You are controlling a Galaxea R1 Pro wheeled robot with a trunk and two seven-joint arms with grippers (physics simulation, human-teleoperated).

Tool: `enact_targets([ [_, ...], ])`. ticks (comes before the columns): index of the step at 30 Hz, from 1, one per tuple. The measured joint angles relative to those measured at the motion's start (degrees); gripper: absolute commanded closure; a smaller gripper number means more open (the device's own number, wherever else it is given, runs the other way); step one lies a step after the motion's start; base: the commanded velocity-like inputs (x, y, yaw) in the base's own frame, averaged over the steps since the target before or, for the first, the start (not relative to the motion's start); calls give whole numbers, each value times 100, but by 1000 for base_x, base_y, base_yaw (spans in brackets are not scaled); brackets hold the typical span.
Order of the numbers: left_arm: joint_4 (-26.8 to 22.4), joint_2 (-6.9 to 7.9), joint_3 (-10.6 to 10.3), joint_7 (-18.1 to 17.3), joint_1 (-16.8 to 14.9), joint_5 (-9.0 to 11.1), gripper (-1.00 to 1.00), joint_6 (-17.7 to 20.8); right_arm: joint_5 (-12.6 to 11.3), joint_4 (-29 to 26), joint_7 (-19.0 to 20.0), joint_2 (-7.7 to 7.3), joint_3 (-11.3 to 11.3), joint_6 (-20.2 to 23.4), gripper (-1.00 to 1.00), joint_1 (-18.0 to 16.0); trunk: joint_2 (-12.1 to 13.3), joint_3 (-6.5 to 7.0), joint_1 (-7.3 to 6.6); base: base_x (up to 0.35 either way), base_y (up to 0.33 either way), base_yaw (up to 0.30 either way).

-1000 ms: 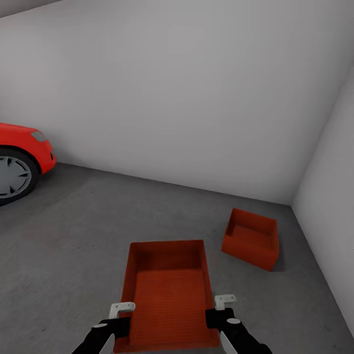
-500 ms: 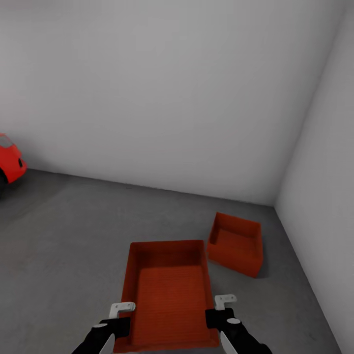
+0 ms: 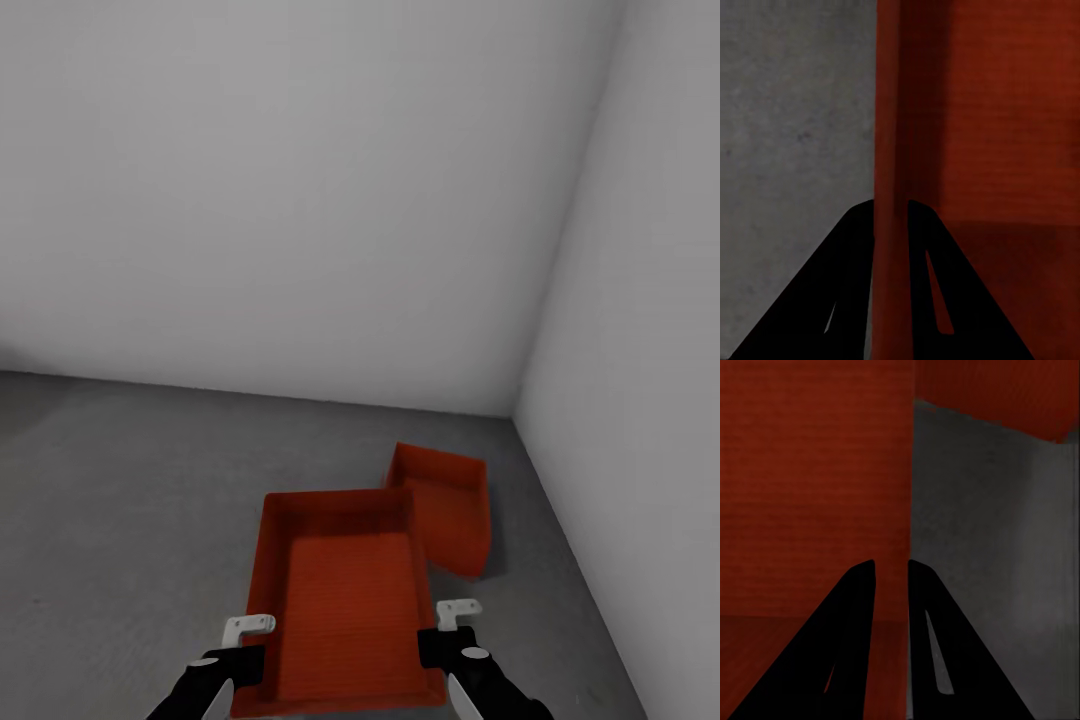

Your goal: Move the two storage containers from the living room to the garage. In the garage, place one container on the floor and stack the other container on top of it (either order is fine).

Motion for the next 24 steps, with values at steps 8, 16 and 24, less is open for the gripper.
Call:
enact_targets([
  [8, 0, -1, 6, -4, 0, -4, 100, 2, -1, 0, 1, 0, 1, -1, 100, 0, 0, 24, 2, 211, -42, -241],
  [16, 1, -1, 4, -1, 0, 1, 100, 1, -1, 1, 0, 0, 2, -1, 100, 0, 0, 50, 3, 28, -3, -259],
  [24, 0, -1, 6, -4, 0, -4, 100, 2, -1, 0, 1, 0, 2, -1, 100, 0, 0, 77, 3, 2, 0, -264],
])
